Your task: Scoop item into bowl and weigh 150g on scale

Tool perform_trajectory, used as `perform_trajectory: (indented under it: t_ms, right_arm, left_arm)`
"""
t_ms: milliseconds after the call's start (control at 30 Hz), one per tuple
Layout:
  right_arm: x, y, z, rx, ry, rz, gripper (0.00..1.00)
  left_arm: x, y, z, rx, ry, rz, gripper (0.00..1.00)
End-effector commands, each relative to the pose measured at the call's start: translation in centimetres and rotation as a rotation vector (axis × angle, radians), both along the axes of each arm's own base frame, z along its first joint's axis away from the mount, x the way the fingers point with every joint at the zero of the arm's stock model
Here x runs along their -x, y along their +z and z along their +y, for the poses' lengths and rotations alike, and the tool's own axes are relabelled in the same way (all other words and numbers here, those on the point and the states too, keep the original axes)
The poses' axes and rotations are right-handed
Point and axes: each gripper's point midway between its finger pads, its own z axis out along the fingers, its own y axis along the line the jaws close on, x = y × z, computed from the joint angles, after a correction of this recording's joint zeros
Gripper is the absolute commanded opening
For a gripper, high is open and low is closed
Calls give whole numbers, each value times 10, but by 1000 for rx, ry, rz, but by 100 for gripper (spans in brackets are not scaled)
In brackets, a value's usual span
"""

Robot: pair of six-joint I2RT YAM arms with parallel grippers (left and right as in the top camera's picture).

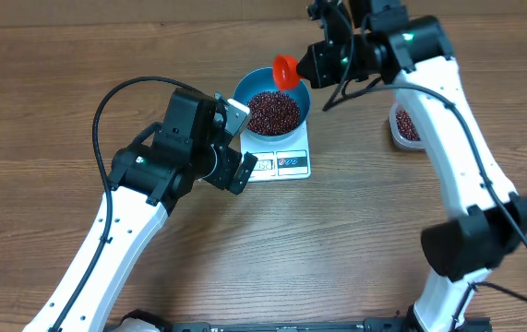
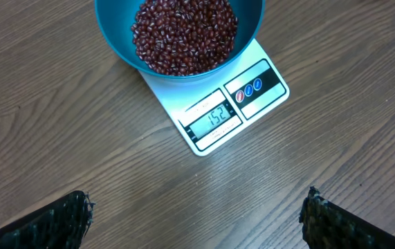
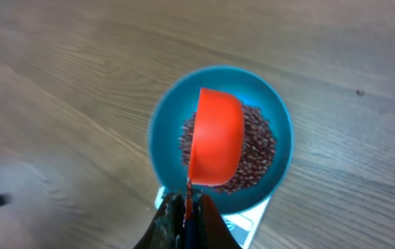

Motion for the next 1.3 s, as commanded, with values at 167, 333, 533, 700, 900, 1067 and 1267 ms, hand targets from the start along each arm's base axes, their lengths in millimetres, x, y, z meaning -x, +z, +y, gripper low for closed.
perform_trajectory:
  t_ms: [167,333,533,700,900,1067,1267]
  right_arm:
    - [-17,-65,4,66,-22,112,4]
    - [-20,-83,11,94,-14,124,4]
    - [-26,-95,9,232,-49,70,4]
    - [-30,-98,7,326,-75,23,4]
    - [-31,-98,8,335,-78,14,4]
    - [-28,-106,12,322,-61,40,4]
    - [-24,-119,16,311,-41,85,4]
  left_arm:
    - [1,-1,-5,1,-30,2,100]
    - [1,-1,-5,1,-30,2,100]
    - [1,-1,-5,1,-30,2,100]
    - [1,-1,-5,1,-30,2,100]
    - [1,-1,-5,1,-30,2,99]
    - [1,-1,-5,1,-30,2,100]
    - [1,-1,-5,1,-30,2,100]
